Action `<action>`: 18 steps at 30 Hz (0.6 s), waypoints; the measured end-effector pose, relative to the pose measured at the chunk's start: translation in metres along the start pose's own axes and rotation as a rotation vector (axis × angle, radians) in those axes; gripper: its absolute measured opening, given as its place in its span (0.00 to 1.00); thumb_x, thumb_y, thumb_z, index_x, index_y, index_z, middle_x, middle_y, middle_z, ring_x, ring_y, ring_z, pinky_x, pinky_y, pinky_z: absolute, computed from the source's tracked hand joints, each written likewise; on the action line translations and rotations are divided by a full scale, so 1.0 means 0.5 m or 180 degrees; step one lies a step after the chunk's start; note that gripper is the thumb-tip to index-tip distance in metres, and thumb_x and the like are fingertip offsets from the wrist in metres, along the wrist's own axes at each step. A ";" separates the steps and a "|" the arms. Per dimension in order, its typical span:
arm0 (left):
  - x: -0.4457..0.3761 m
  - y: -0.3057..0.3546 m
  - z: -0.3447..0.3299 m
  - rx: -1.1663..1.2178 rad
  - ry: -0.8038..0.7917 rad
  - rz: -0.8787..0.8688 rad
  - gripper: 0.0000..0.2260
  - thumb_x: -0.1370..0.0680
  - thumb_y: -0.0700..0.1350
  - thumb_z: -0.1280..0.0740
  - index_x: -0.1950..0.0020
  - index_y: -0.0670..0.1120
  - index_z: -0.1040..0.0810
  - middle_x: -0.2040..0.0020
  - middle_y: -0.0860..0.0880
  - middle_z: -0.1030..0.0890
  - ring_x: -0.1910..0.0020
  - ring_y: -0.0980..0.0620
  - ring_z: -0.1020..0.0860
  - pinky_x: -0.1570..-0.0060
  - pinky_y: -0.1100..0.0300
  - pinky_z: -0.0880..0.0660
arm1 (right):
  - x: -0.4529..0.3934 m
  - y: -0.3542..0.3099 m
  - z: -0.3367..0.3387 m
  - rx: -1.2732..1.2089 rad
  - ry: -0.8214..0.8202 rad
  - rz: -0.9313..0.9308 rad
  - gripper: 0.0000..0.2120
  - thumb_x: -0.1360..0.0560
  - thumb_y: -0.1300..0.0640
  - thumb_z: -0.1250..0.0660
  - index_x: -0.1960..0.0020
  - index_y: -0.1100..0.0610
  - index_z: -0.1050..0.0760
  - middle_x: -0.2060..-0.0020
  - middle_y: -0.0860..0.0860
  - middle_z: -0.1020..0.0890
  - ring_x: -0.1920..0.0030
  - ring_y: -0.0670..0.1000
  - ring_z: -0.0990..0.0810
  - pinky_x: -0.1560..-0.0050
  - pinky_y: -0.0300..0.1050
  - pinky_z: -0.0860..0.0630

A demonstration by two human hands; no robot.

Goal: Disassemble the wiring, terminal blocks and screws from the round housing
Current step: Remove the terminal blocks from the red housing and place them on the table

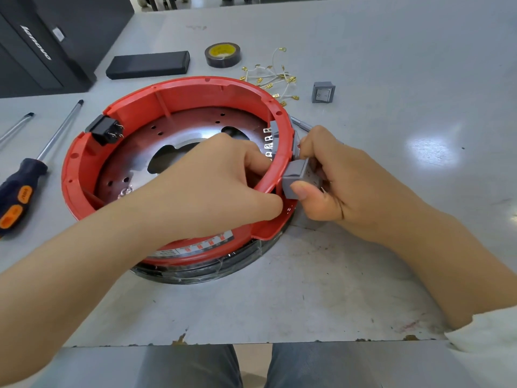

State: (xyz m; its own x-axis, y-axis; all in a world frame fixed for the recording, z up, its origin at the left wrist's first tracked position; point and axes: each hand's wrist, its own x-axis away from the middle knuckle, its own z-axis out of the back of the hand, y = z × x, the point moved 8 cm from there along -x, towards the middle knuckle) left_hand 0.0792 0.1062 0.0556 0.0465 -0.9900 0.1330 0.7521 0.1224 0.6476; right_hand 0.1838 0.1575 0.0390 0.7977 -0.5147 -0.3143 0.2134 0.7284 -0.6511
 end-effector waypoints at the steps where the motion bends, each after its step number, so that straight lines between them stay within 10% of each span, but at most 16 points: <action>1: 0.000 -0.001 0.001 0.0007 -0.0007 -0.0012 0.10 0.37 0.53 0.33 0.61 0.51 0.17 0.64 0.47 0.19 0.63 0.46 0.20 0.58 0.47 0.22 | 0.001 -0.001 0.003 0.0033 0.0046 0.0005 0.11 0.30 0.39 0.44 0.56 0.45 0.39 0.70 0.43 0.32 0.69 0.43 0.33 0.67 0.35 0.33; 12: 0.008 0.002 0.006 -0.0157 -0.0192 -0.0019 0.19 0.35 0.66 0.30 0.61 0.51 0.17 0.63 0.51 0.17 0.63 0.53 0.19 0.56 0.49 0.21 | 0.016 0.007 0.029 -0.0418 0.0477 -0.0287 0.08 0.31 0.45 0.40 0.57 0.49 0.32 0.69 0.48 0.28 0.72 0.52 0.30 0.71 0.40 0.30; 18: 0.003 -0.003 0.066 -0.0622 0.0897 0.0025 0.25 0.37 0.75 0.39 0.55 0.57 0.23 0.60 0.58 0.21 0.61 0.64 0.24 0.64 0.64 0.30 | 0.010 0.055 0.059 -0.1309 0.0796 -0.0959 0.08 0.30 0.49 0.34 0.56 0.52 0.30 0.67 0.55 0.21 0.75 0.53 0.23 0.72 0.42 0.28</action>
State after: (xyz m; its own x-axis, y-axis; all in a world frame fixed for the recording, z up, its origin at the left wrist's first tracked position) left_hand 0.0565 0.1070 0.0793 0.2121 -0.9728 -0.0928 0.8615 0.1413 0.4877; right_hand 0.2101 0.1882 0.0400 0.5670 -0.8004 -0.1945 0.1336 0.3224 -0.9371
